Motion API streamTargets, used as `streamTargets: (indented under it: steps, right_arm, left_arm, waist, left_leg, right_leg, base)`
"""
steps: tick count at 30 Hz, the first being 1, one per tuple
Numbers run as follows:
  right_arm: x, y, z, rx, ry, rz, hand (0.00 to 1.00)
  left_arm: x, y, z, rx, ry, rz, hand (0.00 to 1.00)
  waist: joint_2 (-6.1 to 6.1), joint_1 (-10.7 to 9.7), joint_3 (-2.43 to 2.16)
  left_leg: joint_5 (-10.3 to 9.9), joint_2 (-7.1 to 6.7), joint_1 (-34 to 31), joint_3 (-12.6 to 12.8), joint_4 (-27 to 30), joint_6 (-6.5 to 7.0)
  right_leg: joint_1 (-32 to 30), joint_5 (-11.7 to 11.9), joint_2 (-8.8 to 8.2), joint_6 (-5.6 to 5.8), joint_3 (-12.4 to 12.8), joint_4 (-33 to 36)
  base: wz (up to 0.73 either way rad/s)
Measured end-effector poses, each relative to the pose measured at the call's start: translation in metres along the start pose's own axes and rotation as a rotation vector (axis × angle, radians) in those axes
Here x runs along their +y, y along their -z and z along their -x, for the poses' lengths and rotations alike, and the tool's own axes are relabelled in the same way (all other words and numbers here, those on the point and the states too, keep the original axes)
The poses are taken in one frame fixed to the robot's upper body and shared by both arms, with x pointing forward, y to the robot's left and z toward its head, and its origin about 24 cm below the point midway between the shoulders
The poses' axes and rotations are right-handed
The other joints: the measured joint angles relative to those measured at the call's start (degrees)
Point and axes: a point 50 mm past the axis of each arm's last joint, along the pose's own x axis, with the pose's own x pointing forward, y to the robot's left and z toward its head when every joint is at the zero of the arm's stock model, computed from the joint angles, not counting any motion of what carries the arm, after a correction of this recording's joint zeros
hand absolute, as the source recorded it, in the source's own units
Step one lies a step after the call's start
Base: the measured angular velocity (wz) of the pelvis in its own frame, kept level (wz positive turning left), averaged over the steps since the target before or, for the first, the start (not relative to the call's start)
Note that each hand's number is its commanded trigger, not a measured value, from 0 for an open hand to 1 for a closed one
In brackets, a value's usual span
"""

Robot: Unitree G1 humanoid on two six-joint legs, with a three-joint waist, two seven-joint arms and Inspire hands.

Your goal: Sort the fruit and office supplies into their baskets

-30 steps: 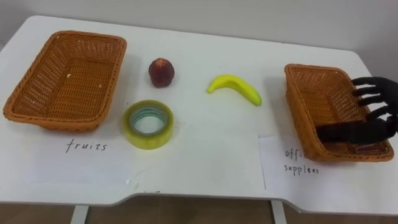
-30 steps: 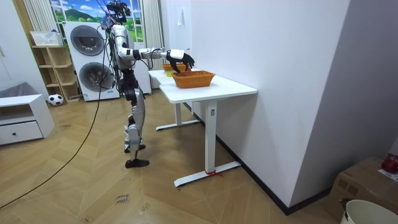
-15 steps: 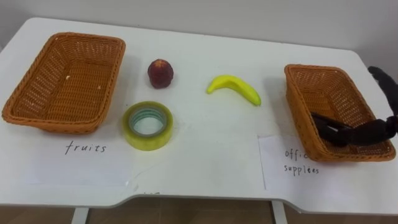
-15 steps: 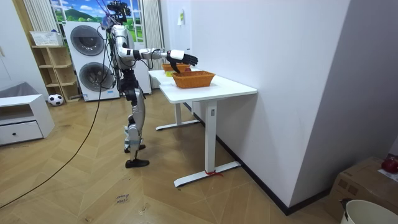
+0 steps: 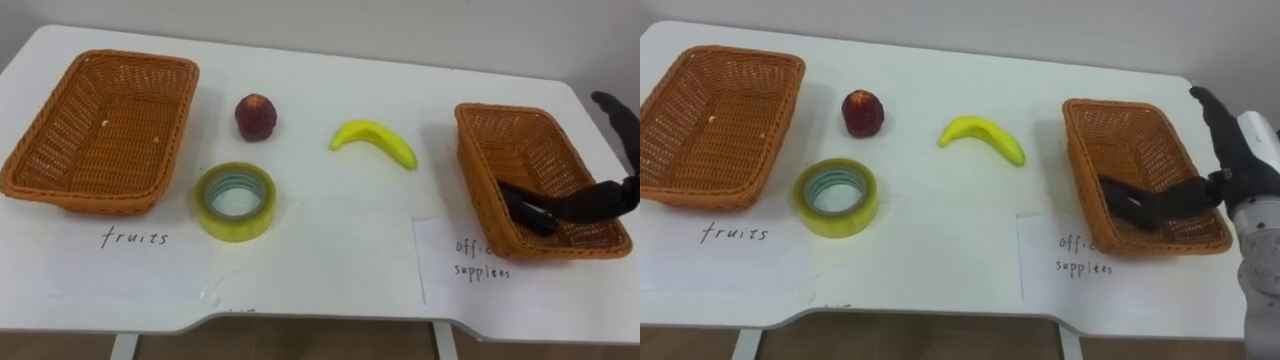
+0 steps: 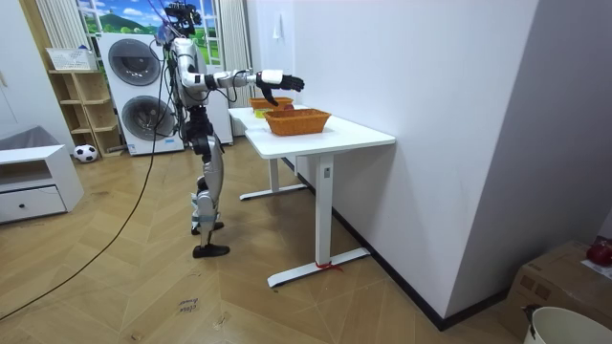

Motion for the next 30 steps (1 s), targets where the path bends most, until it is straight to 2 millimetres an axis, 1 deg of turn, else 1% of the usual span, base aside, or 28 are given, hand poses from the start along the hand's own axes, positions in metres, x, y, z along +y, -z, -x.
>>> streamTargets:
  steps: [2, 7, 10, 11, 13, 16, 20, 24, 25, 26, 27, 28, 29, 30]
  right_arm:
    - [-0.002, -0.006, 0.000, -0.023, 0.013, 0.001, 0.00]
    - [-0.011, -0.023, -0.006, -0.092, 0.059, -0.031, 0.00]
    - [-0.016, -0.031, -0.009, -0.124, 0.082, -0.060, 0.00]
    - [-0.017, -0.035, -0.009, -0.140, 0.087, -0.068, 0.00]
    - [-0.019, -0.042, -0.008, -0.171, 0.095, -0.085, 0.00]
    - [-0.024, -0.053, -0.009, -0.215, 0.114, -0.091, 0.00]
    - [-0.031, -0.069, -0.009, -0.285, 0.140, -0.114, 0.00]
    - [-0.030, -0.073, -0.009, -0.305, 0.138, -0.139, 0.00]
    - [-0.028, -0.078, -0.010, -0.322, 0.134, -0.147, 0.00]
    - [-0.026, -0.084, -0.012, -0.340, 0.129, -0.154, 0.00]
    - [-0.025, -0.086, -0.012, -0.349, 0.127, -0.155, 0.00]
    - [-0.023, -0.090, -0.013, -0.363, 0.119, -0.157, 0.00]
    - [-0.019, -0.093, -0.014, -0.369, 0.110, -0.160, 0.00]
    - [-0.017, -0.095, -0.014, -0.372, 0.102, -0.161, 0.00]
  left_arm:
    - [0.000, 0.003, 0.000, 0.012, 0.002, 0.000, 0.00]
    - [-0.001, 0.005, 0.000, 0.022, 0.002, -0.001, 0.00]
    - [-0.001, 0.004, 0.000, 0.020, 0.003, 0.002, 0.00]
    - [-0.002, 0.000, -0.001, 0.012, 0.003, 0.005, 0.00]
    - [-0.002, -0.001, -0.001, 0.008, 0.004, 0.006, 0.00]
    - [-0.003, -0.005, -0.002, -0.001, 0.005, 0.008, 0.00]
    - [-0.003, -0.004, -0.002, 0.004, 0.006, 0.007, 0.00]
    - [-0.003, -0.004, -0.001, 0.003, 0.006, 0.006, 0.00]
    - [-0.004, -0.003, -0.001, 0.005, 0.006, 0.008, 0.00]
    - [-0.006, -0.005, -0.001, 0.002, 0.007, 0.011, 0.00]
    - [-0.007, -0.005, -0.001, 0.001, 0.008, 0.013, 0.00]
    - [-0.008, -0.004, -0.001, 0.007, 0.012, 0.014, 0.00]
    - [-0.010, -0.006, -0.001, 0.005, 0.016, 0.015, 0.00]
    - [-0.011, -0.005, -0.001, 0.006, 0.018, 0.015, 0.00]
  waist:
    - [-0.33, 0.09, -0.14]
    - [-0.59, -0.18, -0.15]
    - [-0.53, 0.04, -0.11]
    - [-0.57, 0.06, -0.14]
    - [-0.36, 0.18, 0.00]
    - [-0.30, 0.30, 0.03]
    - [-0.09, 0.94, -0.07]
    - [0.00, 1.71, -0.13]
    - [0.47, 1.79, 0.16]
    - [0.47, 1.85, 0.09]
    - [0.60, 1.85, 0.14]
    - [0.90, 2.45, 0.28]
    - [1.16, 3.31, 0.18]
    - [1.32, 3.40, 0.09]
  left_leg:
    - [0.00, -0.01, -0.01, -0.01, 0.01, 0.00]
    - [0.00, 0.00, -0.05, -0.01, 0.10, 0.00]
    - [0.00, 0.01, -0.04, -0.02, 0.05, 0.00]
    - [0.00, 0.02, -0.05, -0.02, 0.04, 0.00]
    - [0.00, 0.08, -0.09, -0.03, 0.05, 0.01]
    - [0.00, 0.07, -0.15, -0.09, 0.05, 0.00]
    - [0.00, 0.08, -0.08, -0.37, 0.15, 0.00]
    - [0.00, 0.05, 0.03, -1.02, 0.54, 0.00]
    - [0.00, 0.05, -0.03, -1.31, 0.54, 0.00]
    - [0.00, 0.02, -0.03, -1.61, 0.54, 0.00]
    - [0.00, 0.01, -0.08, -1.68, 0.55, 0.00]
    - [0.01, 0.01, -0.10, -1.70, 0.57, 0.00]
    - [0.01, 0.02, -0.21, -2.01, 0.68, 0.00]
    - [0.01, 0.02, -0.26, -2.27, 0.75, 0.00]
  right_leg:
    - [0.02, 0.00, 0.00, 0.00, 0.10, 0.00]
    - [0.02, 0.00, 0.02, 0.00, 0.29, -0.01]
    - [0.01, 0.00, 0.02, 0.00, 0.32, 0.07]
    - [-0.02, 0.00, 0.02, 0.00, 0.26, 0.19]
    - [-0.24, 0.00, 0.02, 0.00, 0.04, 0.70]
    - [-0.36, 0.00, -0.03, 0.00, -0.38, 0.73]
    - [-0.12, 0.00, -0.05, 0.00, -1.35, 0.61]
    - [0.24, 0.00, -0.13, 0.00, -1.86, 0.62]
    - [0.23, 0.00, -0.12, 0.00, -1.95, 0.60]
    - [0.23, 0.00, -0.15, 0.00, -2.25, 0.60]
    - [0.26, 0.00, -0.17, 0.00, -2.69, 0.61]
    - [0.34, 0.00, -0.17, 0.00, -2.99, 0.61]
    - [0.44, 0.00, -0.18, 0.00, -3.30, 0.57]
    - [0.55, 0.00, -0.20, 0.00, -3.52, 0.58]
  base:
    - [0.00]
    - [0.00]
    - [0.00]
    - [0.00]
    - [0.00]
    - [0.00]
    - [0.02]
    - [0.05]
    - [0.06]
    - [0.07]
    - [0.07]
    - [0.00]
    - [0.04]
    - [0.18]
